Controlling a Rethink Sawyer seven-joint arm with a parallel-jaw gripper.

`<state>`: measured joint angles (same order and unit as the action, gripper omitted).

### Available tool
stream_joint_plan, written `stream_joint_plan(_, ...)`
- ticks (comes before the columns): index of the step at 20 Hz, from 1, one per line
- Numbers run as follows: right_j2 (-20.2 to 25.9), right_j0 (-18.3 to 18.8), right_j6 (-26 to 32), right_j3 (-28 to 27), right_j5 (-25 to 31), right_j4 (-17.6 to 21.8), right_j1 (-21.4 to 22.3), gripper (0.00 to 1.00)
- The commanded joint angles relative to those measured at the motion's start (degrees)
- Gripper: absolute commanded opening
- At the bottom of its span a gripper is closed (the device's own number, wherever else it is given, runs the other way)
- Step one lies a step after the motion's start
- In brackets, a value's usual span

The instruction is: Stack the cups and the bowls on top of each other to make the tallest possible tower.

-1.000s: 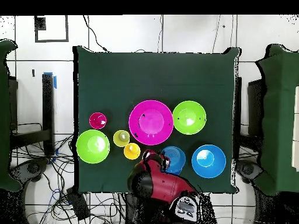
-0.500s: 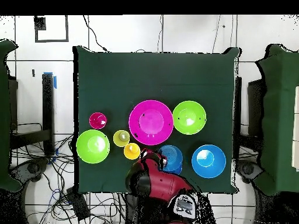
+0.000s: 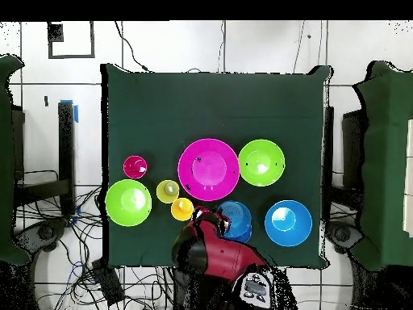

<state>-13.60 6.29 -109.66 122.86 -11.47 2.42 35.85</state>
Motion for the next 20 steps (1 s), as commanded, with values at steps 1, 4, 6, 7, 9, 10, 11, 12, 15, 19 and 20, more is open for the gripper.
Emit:
stream_joint_plan(1, 6.3, 1.3, -7.8, 1.7, 6.7, 0.6, 0.5, 0.0)
stream_joint_plan(4, 6.1, 1.7, -7.5, 1.9, 6.8, 0.9, 0.6, 0.0)
stream_joint_plan(6, 5.9, 1.9, -7.4, 2.1, 6.3, 1.1, 0.6, 0.0)
stream_joint_plan(7, 6.0, 2.0, -7.4, 2.0, 6.1, 1.1, 0.3, 0.0)
stream_joint_plan(9, 6.3, 2.6, -7.4, 1.8, 5.2, 1.5, -0.6, 0.0)
stream_joint_plan(10, 6.3, 2.5, -7.6, 1.7, 4.8, 1.5, -1.0, 0.0)
stream_joint_plan(11, 6.3, 2.4, -7.7, 1.7, 4.4, 1.4, -1.2, 0.0)
stream_joint_plan(12, 6.2, 2.2, -7.9, 1.9, 4.1, 1.3, -1.3, 0.0)
stream_joint_plan(15, 6.4, 2.1, -8.3, 1.8, 3.4, 1.2, -2.0, 0.0)
stream_joint_plan(19, 4.8, 0.3, -8.4, 0.6, 2.9, 0.0, -3.8, 0.0)
stream_joint_plan(20, 4.1, -0.3, -8.2, 0.3, 3.1, -0.3, -4.2, 0.0)
